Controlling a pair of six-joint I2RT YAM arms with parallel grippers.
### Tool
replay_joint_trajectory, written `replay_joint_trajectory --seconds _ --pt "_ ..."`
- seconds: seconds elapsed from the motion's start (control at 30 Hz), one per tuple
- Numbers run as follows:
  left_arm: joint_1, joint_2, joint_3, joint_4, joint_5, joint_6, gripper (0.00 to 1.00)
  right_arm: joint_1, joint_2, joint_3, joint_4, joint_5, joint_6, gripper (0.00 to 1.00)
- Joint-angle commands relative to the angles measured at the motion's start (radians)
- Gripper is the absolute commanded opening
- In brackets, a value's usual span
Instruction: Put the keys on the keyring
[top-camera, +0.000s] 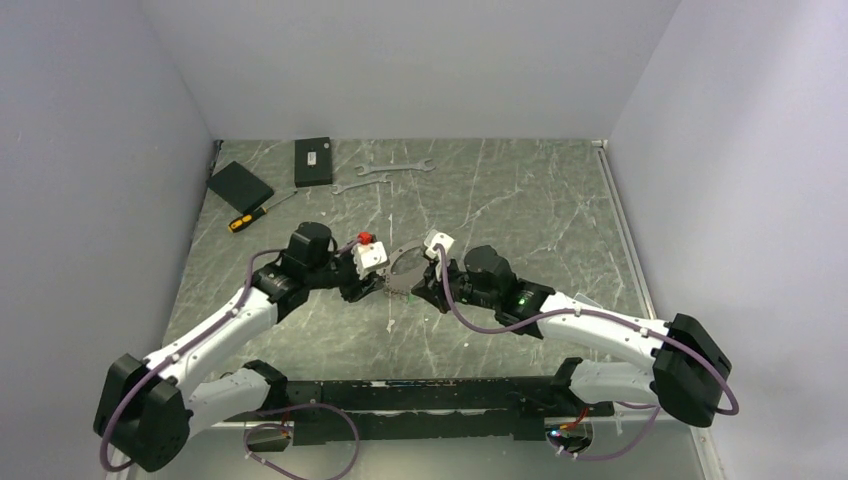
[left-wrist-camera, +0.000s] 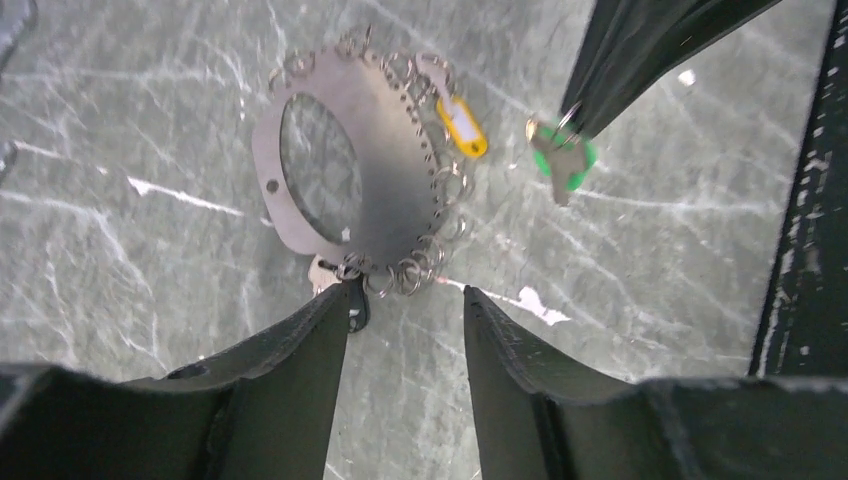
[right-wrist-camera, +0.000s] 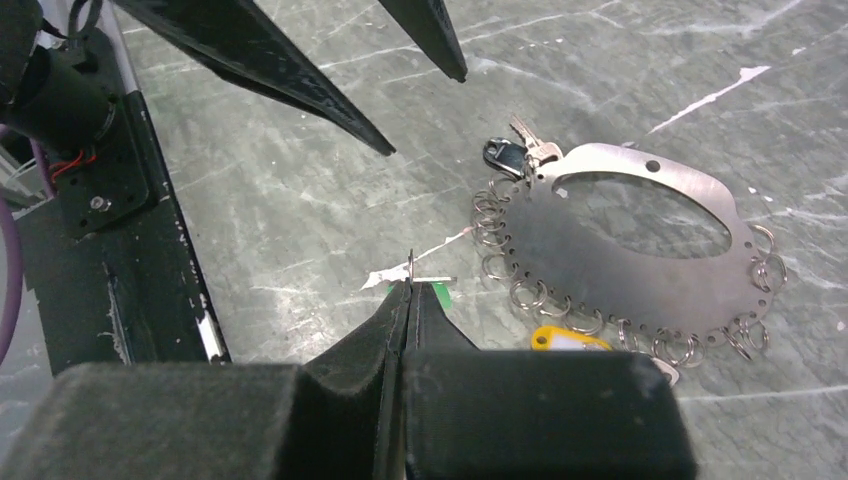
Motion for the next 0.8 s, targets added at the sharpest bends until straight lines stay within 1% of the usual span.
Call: replay_joint_trajectory --seconds 0.0,0.2,0.3,0.53,0.77 --pt "0.012 0.066 0.033 -0.019 -0.085 0.035 0.49 0.002 -0.045 -0.017 0.056 0.055 0.019 0.00" --pt "0.042 0.149 0.051 0.016 -0.129 0.050 0.42 0.002 -0.078 -0.031 0.058 0.105 0.033 0.00" --pt "0.056 0.203 0.068 0.023 -0.135 0.063 0.40 0.003 -0.096 -0.043 0.072 0.117 0.040 0.00" --pt "0.101 0.328 0.091 0.080 -0.102 0.045 0.39 0.000 -0.141 -0.080 0.096 0.167 0.055 0.00" --pt "0.106 0.414 0.091 0.162 -0.056 0.031 0.39 0.000 -0.176 -0.103 0.114 0.189 0.059 0.00"
